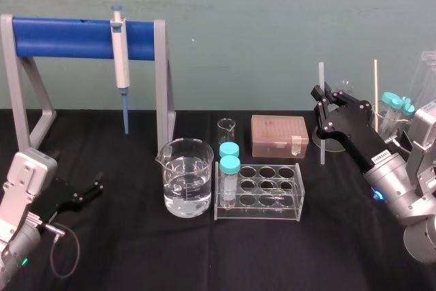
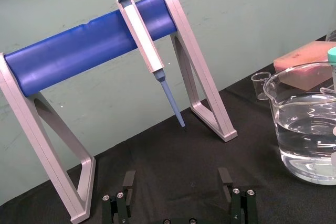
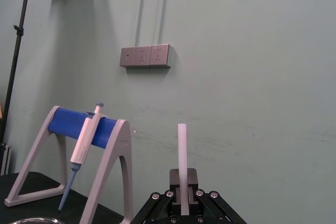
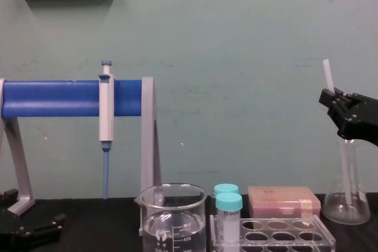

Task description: Pick up the stirring rod with one hand, then place it down.

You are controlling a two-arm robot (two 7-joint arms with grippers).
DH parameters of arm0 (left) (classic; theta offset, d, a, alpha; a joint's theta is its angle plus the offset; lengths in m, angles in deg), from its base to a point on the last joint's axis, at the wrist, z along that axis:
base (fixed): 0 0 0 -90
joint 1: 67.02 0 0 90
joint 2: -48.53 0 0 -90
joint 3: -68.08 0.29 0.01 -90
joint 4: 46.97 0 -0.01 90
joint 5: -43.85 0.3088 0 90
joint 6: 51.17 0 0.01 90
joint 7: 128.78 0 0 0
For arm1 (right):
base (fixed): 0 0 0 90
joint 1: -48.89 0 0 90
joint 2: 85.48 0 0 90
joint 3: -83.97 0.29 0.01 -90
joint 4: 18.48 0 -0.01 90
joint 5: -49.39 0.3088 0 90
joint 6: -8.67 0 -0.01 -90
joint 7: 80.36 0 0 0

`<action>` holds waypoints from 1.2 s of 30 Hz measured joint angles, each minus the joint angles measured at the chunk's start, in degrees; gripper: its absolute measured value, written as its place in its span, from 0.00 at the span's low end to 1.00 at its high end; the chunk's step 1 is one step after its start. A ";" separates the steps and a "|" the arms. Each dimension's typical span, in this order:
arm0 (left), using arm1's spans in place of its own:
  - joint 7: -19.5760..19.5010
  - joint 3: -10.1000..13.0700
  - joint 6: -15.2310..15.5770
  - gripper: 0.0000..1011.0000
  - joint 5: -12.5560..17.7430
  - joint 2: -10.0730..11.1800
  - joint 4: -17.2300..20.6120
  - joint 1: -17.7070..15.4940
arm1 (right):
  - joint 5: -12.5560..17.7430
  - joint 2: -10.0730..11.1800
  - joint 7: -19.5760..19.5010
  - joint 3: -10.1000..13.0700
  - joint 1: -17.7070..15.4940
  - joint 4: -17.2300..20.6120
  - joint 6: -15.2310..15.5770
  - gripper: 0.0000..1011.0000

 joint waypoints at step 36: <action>0.00 0.00 0.00 0.99 0.00 0.00 0.00 0.00 | 3.33 -1.07 8.27 -0.45 0.51 -0.87 2.23 0.07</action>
